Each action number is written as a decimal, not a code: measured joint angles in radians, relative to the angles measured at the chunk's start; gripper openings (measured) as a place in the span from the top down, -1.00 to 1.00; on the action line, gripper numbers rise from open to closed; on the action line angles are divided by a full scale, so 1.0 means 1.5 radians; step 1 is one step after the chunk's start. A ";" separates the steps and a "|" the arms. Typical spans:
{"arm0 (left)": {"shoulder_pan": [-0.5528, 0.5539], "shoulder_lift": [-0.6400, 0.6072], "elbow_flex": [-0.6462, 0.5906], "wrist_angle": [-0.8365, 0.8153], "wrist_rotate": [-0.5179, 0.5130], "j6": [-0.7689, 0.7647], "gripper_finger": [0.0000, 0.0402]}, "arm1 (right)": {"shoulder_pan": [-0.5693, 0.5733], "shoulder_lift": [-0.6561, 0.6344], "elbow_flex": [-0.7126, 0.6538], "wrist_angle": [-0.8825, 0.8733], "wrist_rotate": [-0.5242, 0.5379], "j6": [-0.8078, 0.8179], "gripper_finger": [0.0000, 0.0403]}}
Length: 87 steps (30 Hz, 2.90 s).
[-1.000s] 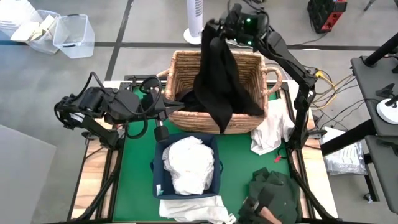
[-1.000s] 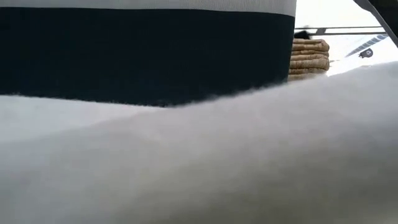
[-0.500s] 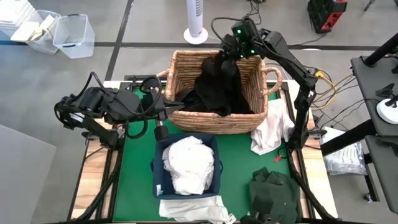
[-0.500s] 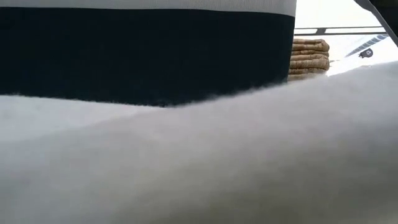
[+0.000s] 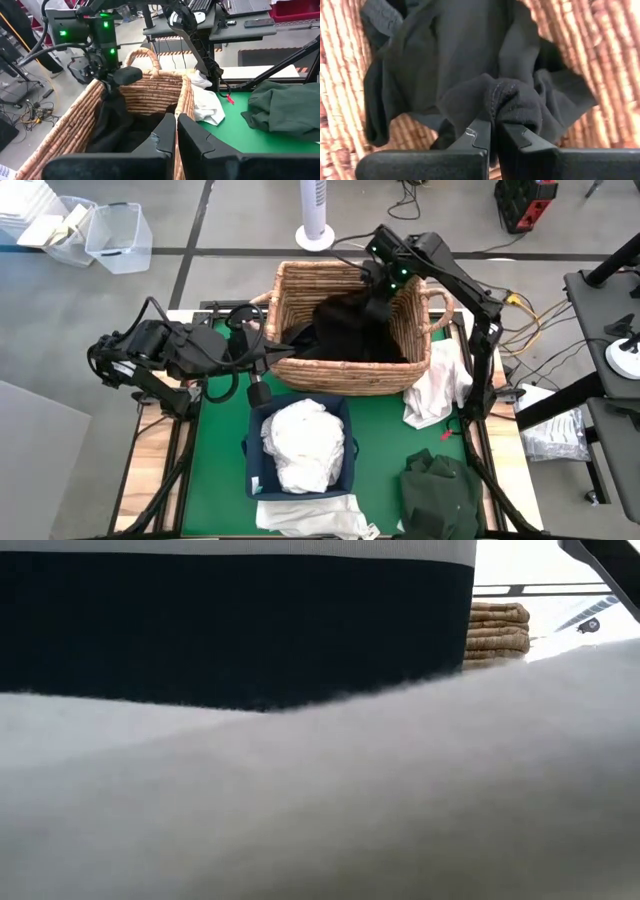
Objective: Sort clothes
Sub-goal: Put the black pants into the brown laundry basket, then put the bottom white shorts into the blue laundry organizer
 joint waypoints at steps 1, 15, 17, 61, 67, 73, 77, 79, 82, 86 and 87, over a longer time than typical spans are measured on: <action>0.000 0.000 0.000 -0.001 0.000 -0.003 1.00 | 0.000 0.002 0.000 -0.006 -0.001 0.005 0.96; 0.000 0.000 0.000 -0.014 0.000 -0.015 1.00 | 0.005 0.004 -0.082 -0.010 -0.192 0.161 0.96; 0.000 0.000 0.000 -0.022 0.001 -0.020 1.00 | 0.009 0.003 -0.109 -0.010 -0.194 0.168 0.95; 0.000 0.002 0.000 -0.031 0.000 -0.029 1.00 | 0.015 -0.005 -0.190 -0.009 0.115 0.183 0.00; 0.000 0.002 0.000 -0.034 0.000 -0.029 1.00 | 0.015 -0.022 -0.113 -0.010 0.115 0.192 -0.05; 0.000 0.002 0.000 -0.040 0.000 -0.029 1.00 | 0.021 -0.051 -0.012 -0.010 0.106 0.196 0.01; 0.000 0.002 0.000 -0.064 0.000 -0.029 1.00 | 0.041 -0.102 -0.005 0.013 0.063 0.192 0.06; 0.000 0.002 0.000 -0.068 0.008 -0.030 1.00 | 0.059 -0.126 -0.006 0.019 0.044 0.192 0.09; -0.001 0.002 0.000 -0.069 0.050 -0.030 1.00 | 0.093 -0.161 -0.006 0.018 0.038 0.196 0.14; -0.004 0.002 0.000 -0.094 0.130 -0.033 1.00 | 0.149 -0.203 -0.006 0.019 0.038 0.210 0.21; -0.006 0.002 0.000 -0.105 0.156 -0.035 1.00 | 0.166 -0.214 -0.006 0.020 0.038 0.214 0.22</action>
